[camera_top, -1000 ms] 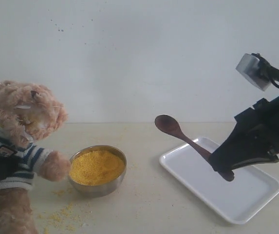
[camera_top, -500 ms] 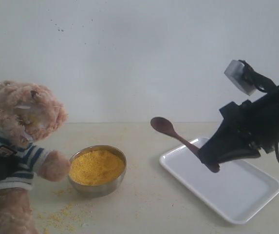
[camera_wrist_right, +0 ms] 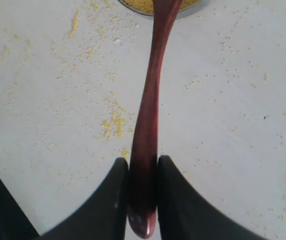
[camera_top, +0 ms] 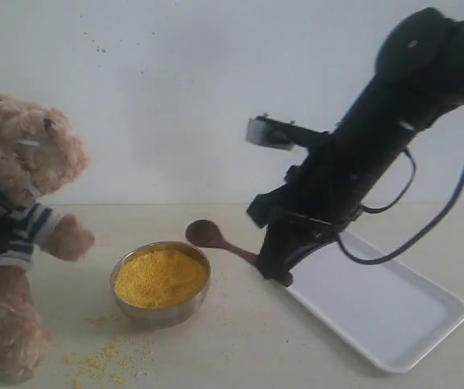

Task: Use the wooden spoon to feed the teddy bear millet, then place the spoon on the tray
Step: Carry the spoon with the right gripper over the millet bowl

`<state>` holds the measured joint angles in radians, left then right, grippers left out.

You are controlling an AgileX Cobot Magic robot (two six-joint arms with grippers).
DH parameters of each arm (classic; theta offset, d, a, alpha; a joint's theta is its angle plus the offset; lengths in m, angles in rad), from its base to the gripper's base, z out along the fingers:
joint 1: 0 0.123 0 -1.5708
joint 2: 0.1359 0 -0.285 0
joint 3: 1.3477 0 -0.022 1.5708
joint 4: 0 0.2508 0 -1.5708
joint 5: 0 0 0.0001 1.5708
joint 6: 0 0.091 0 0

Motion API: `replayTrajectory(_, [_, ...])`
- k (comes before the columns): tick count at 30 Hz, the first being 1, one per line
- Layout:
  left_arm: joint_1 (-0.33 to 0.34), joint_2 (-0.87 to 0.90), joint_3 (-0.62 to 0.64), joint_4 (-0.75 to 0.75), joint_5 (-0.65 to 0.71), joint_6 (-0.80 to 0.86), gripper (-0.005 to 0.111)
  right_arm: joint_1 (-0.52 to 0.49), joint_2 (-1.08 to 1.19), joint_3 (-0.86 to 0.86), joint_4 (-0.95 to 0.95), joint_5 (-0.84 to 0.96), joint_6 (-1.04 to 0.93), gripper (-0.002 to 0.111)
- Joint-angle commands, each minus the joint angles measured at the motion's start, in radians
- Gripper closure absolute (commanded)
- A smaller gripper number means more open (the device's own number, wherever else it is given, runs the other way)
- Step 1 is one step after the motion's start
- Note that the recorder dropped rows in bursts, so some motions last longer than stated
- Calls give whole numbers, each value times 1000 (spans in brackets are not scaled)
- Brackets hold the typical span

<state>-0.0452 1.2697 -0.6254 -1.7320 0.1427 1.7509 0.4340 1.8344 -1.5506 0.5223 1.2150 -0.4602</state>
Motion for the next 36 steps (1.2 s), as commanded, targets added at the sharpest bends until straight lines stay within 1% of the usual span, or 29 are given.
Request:
replayTrajectory(1, [1,117,-15,-12,-5,47,103,101,46,-87,-85,-3,53,109])
replayTrajectory(4, [1,172,-15,-12,30,45,103,144,64,-116,-187,-49,90,109])
replayTrajectory(5, [4,182,-17,-12,62,35,103,152,64,-116,-225,-72,102,109])
replayTrajectory(6, [16,201,-43,-12,130,4,103,156,64,-116,-274,-86,111,109])
replayTrajectory(7, [27,215,-63,-12,162,-34,103,156,64,-116,-277,-86,111,109])
replayTrajectory(8, [46,250,-102,-12,220,-121,103,156,64,-116,-271,-77,111,109])
replayTrajectory(10, [60,296,-125,-12,305,-151,103,156,64,-116,-259,-54,107,109])
replayTrajectory(11, [61,307,-125,-12,319,-151,103,156,64,-116,-259,-51,107,109])
replayTrajectory(14, [61,353,-125,-12,326,-151,103,156,64,-116,-240,0,104,109])
replayTrajectory(18, [61,360,-132,-12,326,-151,103,164,64,-117,-222,-5,145,109])
replayTrajectory(21, [61,360,-131,-12,317,-151,103,177,85,-164,-224,-37,148,109])
replayTrajectory(25, [61,360,-131,-12,319,-141,103,177,118,-226,-245,-8,127,109])
replayTrajectory(29, [64,360,-134,-12,325,-141,103,177,121,-236,-276,6,96,109])
replayTrajectory(32, [90,360,-159,-12,325,-141,103,177,121,-236,-318,6,72,109])
replayTrajectory(34, [116,360,-176,-12,333,-141,103,177,121,-236,-328,6,98,109])
replayTrajectory(36, [152,360,-176,-12,377,-172,103,184,121,-236,-320,6,121,109])
